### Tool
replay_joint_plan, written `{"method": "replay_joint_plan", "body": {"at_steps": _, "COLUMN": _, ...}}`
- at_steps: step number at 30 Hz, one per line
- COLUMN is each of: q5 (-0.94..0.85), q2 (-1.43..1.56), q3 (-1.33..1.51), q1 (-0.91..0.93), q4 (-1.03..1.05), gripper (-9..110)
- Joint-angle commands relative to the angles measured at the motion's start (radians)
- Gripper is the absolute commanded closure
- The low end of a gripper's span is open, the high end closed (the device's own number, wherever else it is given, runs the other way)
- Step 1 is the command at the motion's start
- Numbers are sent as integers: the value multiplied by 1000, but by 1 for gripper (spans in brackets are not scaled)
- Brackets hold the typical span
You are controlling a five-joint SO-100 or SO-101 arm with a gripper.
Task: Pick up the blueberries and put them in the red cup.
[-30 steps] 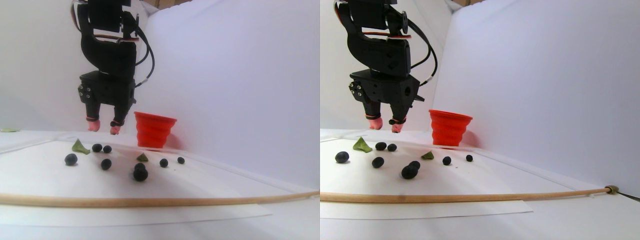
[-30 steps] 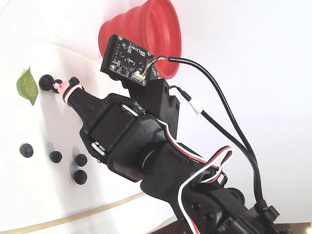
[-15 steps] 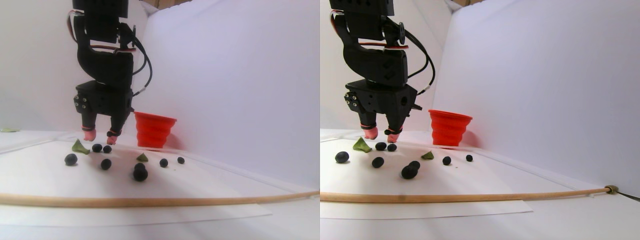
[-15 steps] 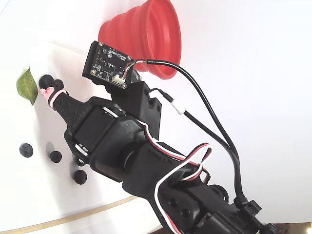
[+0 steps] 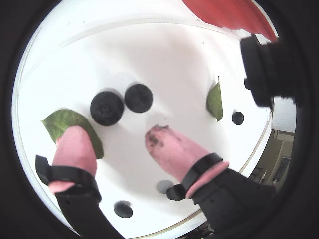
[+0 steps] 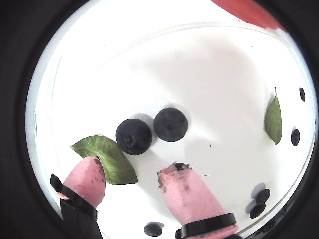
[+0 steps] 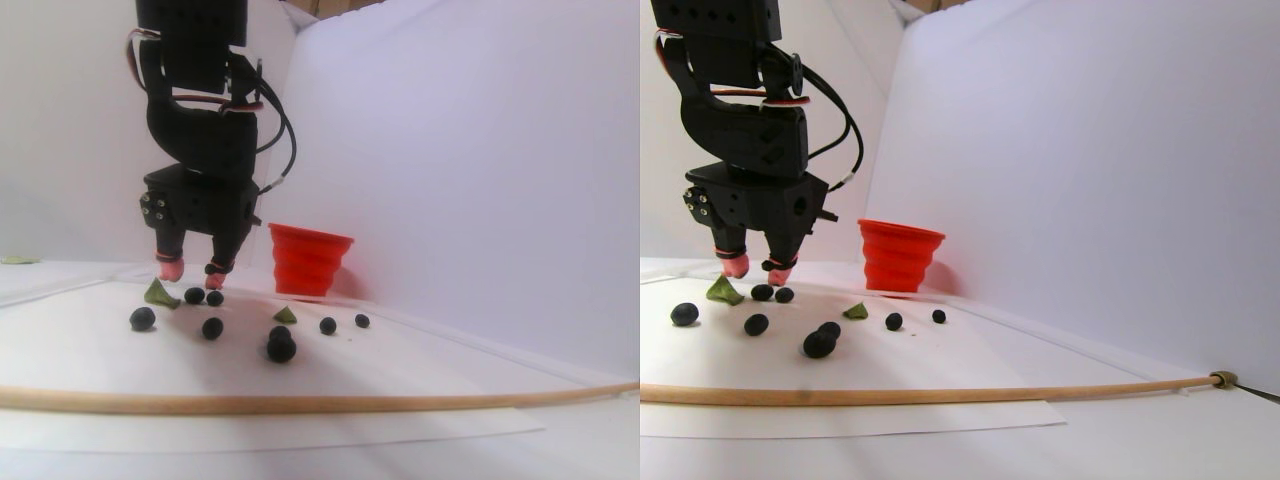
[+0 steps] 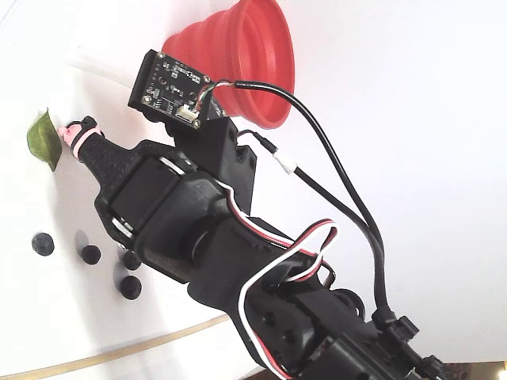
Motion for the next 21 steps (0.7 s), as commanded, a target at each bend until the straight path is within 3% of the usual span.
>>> {"method": "replay_joint_plan", "body": {"at_steps": 1, "q5": 6, "q2": 25, "q3": -81, "q1": 0, "q4": -21, "gripper": 79}}
{"method": "replay_joint_plan", "body": {"at_steps": 21, "q5": 15, "q2": -44, "q3": -146, "q1": -8, "q4": -41, "gripper": 79}}
